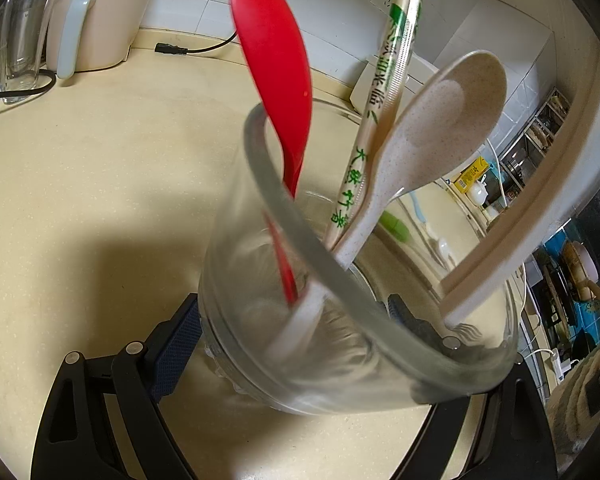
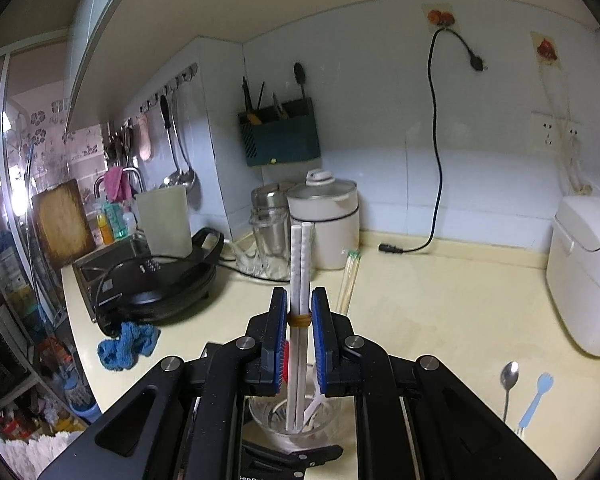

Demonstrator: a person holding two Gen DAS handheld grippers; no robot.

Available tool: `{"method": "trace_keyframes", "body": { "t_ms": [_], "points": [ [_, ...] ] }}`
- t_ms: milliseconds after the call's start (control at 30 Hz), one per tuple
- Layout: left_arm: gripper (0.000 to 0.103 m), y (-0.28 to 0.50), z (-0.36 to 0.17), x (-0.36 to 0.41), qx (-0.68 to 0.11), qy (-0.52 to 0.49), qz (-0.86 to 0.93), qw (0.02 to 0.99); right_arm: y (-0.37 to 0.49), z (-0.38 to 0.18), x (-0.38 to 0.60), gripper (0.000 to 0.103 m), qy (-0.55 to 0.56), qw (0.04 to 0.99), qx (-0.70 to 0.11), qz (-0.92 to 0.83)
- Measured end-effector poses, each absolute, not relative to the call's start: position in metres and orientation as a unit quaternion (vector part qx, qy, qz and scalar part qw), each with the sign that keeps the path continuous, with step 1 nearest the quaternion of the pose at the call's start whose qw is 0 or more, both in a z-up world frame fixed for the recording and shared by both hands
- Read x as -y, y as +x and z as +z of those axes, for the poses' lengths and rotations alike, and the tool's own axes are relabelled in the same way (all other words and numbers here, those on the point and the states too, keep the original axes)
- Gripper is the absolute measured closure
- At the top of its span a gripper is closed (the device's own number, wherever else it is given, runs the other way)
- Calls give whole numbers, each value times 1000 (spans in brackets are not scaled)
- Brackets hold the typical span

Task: Organize utensils
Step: 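Lower the chopsticks into the glass and open the right tool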

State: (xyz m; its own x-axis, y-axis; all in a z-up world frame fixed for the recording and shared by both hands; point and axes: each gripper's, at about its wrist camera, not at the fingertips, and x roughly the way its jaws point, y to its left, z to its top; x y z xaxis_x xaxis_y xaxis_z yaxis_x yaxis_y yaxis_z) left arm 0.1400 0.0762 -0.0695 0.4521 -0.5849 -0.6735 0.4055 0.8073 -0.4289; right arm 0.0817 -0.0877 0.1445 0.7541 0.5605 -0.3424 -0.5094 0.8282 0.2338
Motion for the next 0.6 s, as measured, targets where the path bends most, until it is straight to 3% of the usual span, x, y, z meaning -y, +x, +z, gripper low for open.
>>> {"method": "trace_keyframes", "body": {
  "t_ms": [600],
  "points": [
    [12, 140, -70, -76, -434, -103, -293, 846, 83, 124, 70, 91, 29, 923, -241, 300]
  ]
}}
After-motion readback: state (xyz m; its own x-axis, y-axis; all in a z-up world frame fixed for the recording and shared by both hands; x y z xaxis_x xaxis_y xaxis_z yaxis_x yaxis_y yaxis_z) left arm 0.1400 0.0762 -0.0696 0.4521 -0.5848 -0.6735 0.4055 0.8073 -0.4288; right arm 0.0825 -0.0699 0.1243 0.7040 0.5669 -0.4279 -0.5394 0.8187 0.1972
